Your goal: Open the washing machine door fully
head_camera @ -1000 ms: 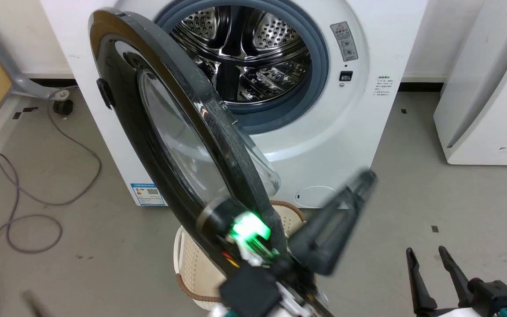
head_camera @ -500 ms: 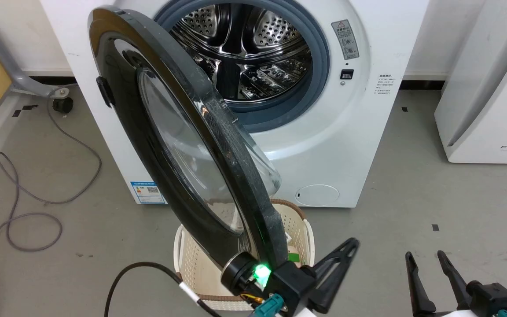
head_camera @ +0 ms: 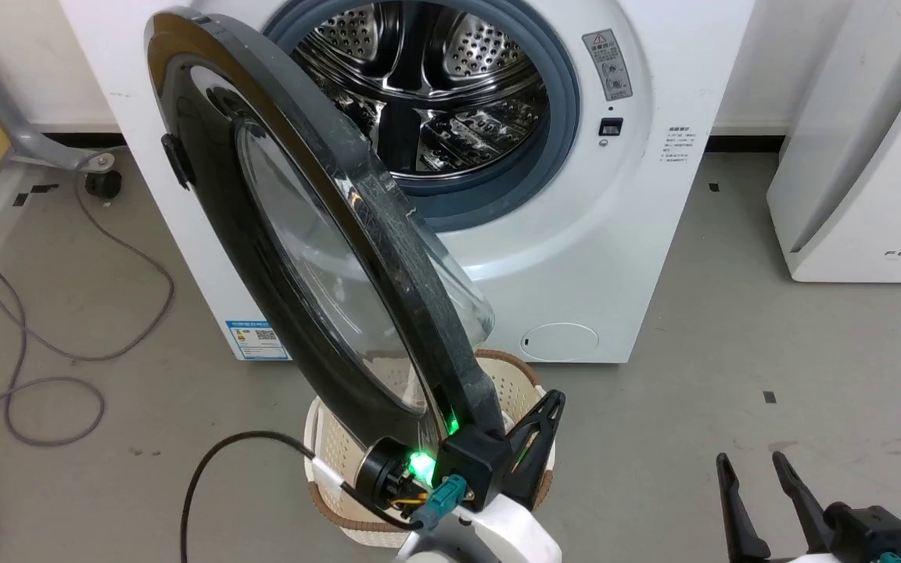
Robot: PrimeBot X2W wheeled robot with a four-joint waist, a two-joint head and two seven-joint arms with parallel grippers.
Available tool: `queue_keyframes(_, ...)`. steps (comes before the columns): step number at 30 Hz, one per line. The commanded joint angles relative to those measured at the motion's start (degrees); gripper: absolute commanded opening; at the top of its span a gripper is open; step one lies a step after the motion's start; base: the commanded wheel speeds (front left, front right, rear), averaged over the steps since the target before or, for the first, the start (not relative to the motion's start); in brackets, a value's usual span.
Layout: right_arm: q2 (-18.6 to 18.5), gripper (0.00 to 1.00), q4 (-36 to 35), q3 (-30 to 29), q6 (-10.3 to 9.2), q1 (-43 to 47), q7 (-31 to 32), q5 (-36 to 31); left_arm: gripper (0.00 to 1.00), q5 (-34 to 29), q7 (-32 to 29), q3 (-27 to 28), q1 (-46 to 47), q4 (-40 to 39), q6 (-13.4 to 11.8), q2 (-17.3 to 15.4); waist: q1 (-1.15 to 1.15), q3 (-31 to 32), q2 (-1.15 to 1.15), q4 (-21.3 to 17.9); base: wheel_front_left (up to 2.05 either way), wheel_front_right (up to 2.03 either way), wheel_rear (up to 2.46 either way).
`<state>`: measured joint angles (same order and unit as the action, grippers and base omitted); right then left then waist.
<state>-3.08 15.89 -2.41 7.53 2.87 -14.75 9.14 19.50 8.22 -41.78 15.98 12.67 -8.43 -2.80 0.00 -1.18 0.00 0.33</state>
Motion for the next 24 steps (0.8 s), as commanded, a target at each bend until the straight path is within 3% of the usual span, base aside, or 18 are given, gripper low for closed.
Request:
queue_keyframes(1, 0.20, 1.00, 0.07, 0.12, -0.04, -1.05, -0.22, 0.38, 0.00, 0.23, 0.38, 0.00, 0.88, 0.39, -0.32, -0.10, 0.00, -0.05, 0.00, -0.01, 0.00, 0.00, 0.00)
queue_keyframes(13, 0.20, 1.00, 0.80, 0.48, -0.04, -0.93, -0.23, 0.75, 0.00, 3.18, 2.64, -0.52, 1.04, 4.01, -3.25, -0.13, 0.00, 0.44, 0.00, 0.09, 0.00, 0.00, 0.00)
queue_keyframes(24, 0.20, 1.00, 1.46, 0.44, -0.04, -0.42, -0.23, 0.99, 0.00, 4.13, 2.54, 0.38, -4.95, -0.88, -6.11, -3.42, 0.00, 1.37, 0.00, 0.93, 0.00, 0.00, 0.00)
